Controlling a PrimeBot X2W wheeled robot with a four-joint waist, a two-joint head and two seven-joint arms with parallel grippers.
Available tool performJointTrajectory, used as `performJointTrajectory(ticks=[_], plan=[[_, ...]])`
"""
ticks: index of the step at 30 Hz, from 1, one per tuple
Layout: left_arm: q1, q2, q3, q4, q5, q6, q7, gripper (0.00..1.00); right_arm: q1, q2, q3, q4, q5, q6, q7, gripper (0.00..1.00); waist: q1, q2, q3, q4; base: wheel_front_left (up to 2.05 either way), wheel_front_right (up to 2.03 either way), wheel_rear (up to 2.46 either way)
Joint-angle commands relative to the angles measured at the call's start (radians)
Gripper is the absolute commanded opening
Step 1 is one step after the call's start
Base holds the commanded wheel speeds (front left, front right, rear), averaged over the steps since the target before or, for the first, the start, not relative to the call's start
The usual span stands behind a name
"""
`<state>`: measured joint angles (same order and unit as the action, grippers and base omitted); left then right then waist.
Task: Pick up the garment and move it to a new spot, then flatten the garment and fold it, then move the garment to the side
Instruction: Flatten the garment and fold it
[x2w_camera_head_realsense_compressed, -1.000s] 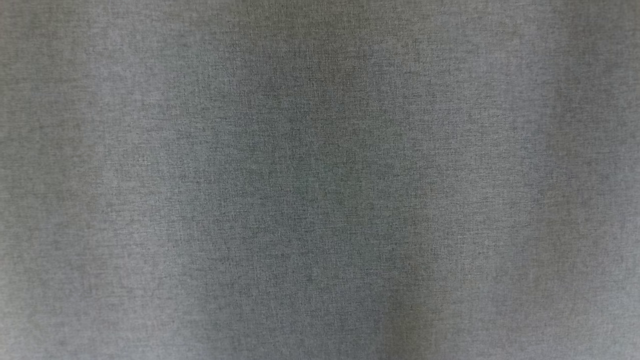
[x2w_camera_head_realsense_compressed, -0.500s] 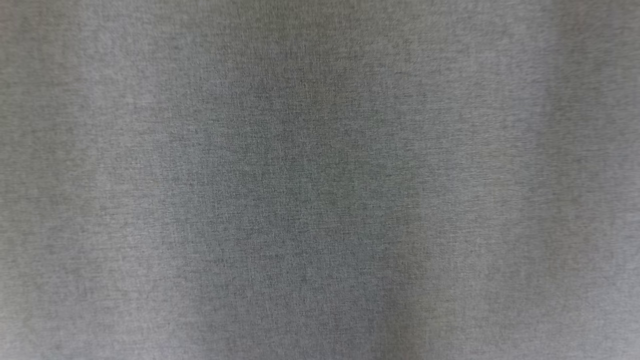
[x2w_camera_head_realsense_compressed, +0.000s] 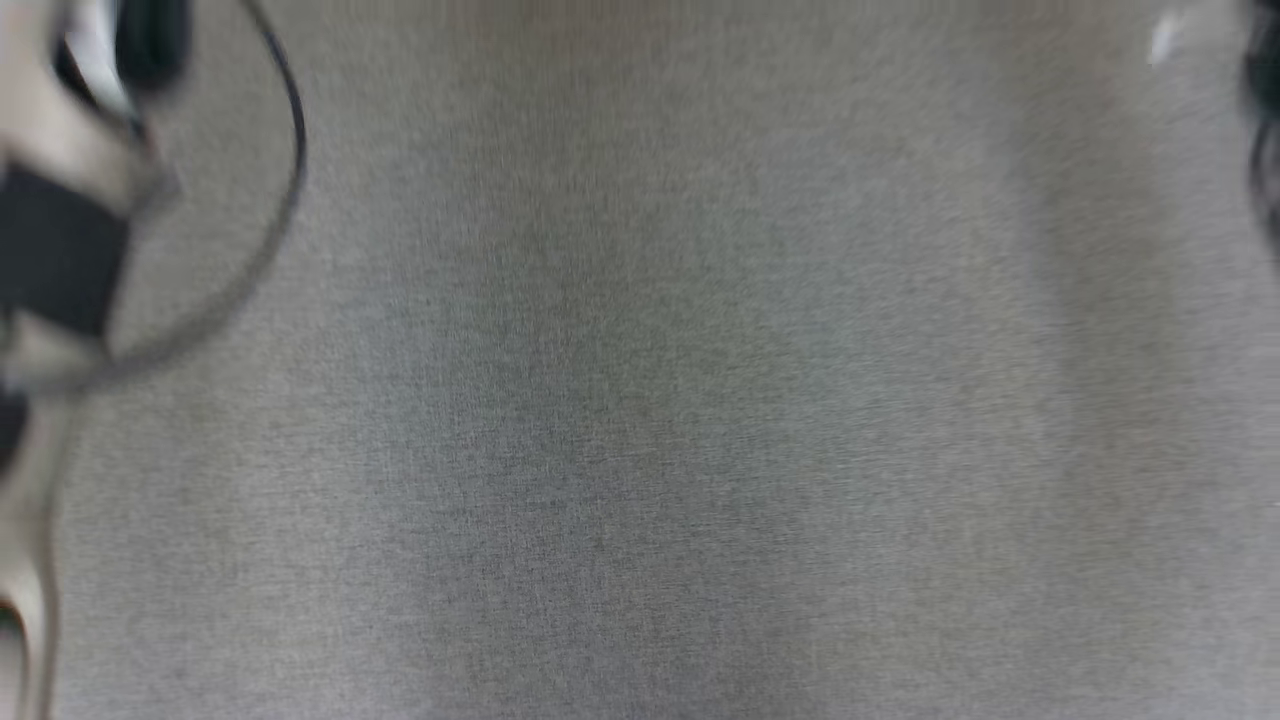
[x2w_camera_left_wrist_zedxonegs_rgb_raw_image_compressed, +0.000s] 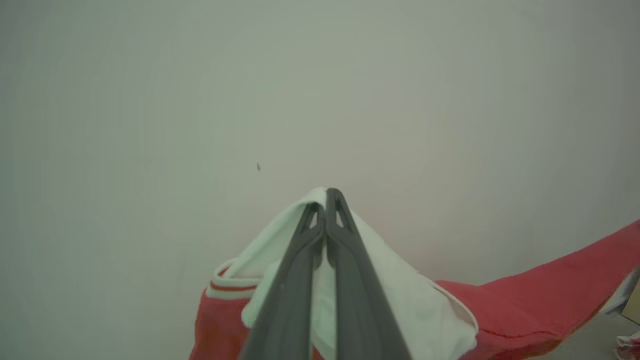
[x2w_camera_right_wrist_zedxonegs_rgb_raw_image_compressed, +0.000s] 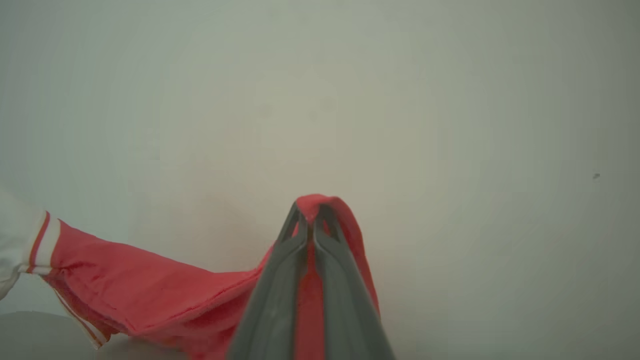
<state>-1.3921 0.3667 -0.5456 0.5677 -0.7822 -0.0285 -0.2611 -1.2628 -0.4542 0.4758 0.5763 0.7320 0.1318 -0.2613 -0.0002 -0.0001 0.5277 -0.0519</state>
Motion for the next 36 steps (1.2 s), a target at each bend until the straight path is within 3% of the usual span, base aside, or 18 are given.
performJointTrajectory(ticks=[1, 9, 16, 25, 36], plan=[[0.021, 0.01, 0.008, -0.022, 0.009, 0.006, -0.005, 0.0, 0.027, -0.002, -0.006, -0.007, -0.004, -0.003, -0.004, 0.0, 0.0002, 0.0001, -0.083, -0.013, 0.0, 0.0, 0.0], [0.52, 0.09, 0.076, -0.41, -0.021, 0.16, -0.004, 0.0, 0.45, 0.017, -0.092, -0.171, -0.037, -0.003, -0.005, 0.0, 0.0002, 0.0001, -0.199, -0.023, 0.0, 0.0, 0.0], [0.899, 0.048, 0.151, -0.622, -0.054, 0.251, -0.004, 0.0, 0.745, 0.027, -0.15, -0.275, -0.049, -0.003, 0.013, 0.0, 0.0002, 0.0001, -0.263, -0.008, 0.0, 0.0, 0.0], [1.239, -0.08, 0.197, -0.645, -0.024, 0.212, -0.004, 0.0, 1.045, 0.039, -0.27, -0.333, -0.106, -0.003, 0.058, 0.0, 0.0002, 0.0001, -0.341, 0.032, 0.0, 0.0, 0.0], [1.482, -0.178, 0.208, -0.567, 0.014, 0.15, -0.004, 0.0, 1.341, 0.099, -0.408, -0.419, -0.202, -0.003, 0.16, 0.0, 0.0002, 0.0001, -0.436, 0.053, 0.0, 0.0, 0.0]])
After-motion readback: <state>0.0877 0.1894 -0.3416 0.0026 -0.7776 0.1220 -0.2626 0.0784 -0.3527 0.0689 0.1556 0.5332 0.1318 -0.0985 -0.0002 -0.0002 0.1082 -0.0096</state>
